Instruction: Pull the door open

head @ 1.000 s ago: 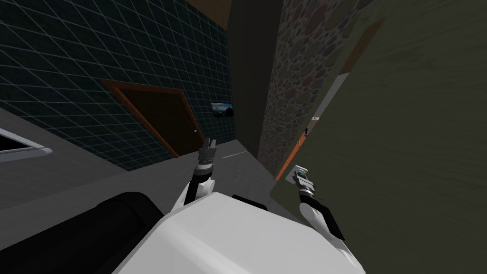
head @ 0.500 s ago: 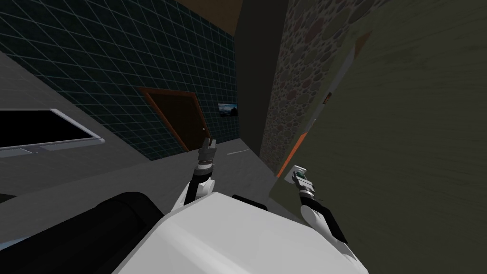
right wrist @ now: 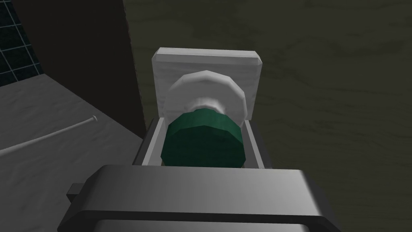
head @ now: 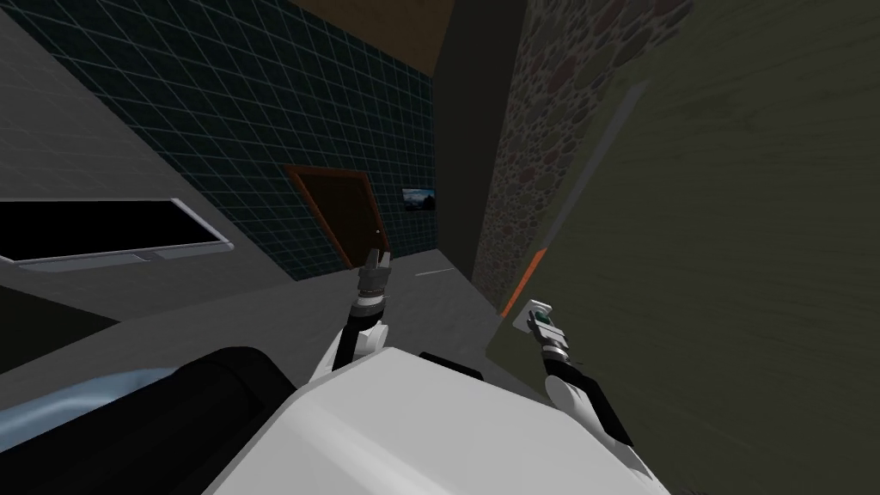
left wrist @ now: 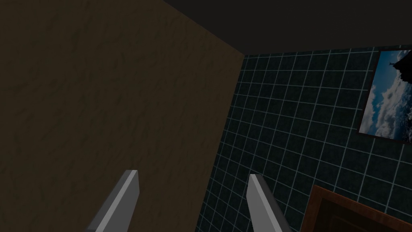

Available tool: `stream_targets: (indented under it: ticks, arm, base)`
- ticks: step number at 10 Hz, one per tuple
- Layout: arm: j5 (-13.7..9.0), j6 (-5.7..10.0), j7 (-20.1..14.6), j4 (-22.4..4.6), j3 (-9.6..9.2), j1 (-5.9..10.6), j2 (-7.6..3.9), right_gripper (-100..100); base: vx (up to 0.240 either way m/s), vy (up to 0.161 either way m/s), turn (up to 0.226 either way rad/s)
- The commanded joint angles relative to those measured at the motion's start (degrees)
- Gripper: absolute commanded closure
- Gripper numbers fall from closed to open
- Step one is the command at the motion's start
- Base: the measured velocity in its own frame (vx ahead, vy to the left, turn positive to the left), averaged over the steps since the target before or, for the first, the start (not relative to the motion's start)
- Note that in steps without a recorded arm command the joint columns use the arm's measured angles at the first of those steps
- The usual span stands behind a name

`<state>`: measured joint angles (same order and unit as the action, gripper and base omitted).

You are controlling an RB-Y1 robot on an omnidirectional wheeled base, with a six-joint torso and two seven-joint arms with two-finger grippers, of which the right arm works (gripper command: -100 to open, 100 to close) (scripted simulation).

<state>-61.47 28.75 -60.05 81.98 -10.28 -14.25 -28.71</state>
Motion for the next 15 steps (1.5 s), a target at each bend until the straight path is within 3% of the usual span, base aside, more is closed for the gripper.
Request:
stream_targets:
  ticks: [1, 8, 10, 11, 15]
  arm:
    - [0.21, 0.44, -0.74, 0.36, -0.70, -0.24, -0.67, 100]
    - [1.01, 2.30, -4.18, 1.64, -3.71, -1.59, -4.18, 100]
    - [1.19, 2.71, -4.93, 1.92, -4.37, -1.89, -4.95, 100]
    - [1.13, 2.54, -4.70, 1.62, -4.13, -1.73, -4.76, 100]
    - [1.93, 3.60, -6.85, 2.00, -5.87, -2.35, -6.64, 100]
  base:
    - [-0.210, -0.040, 0.130]
    - [-0.198, -0.044, 0.125]
    - [-0.183, -0.024, 0.093]
    - [-0.079, -0.003, 0.020]
    - [-0.191, -0.055, 0.132]
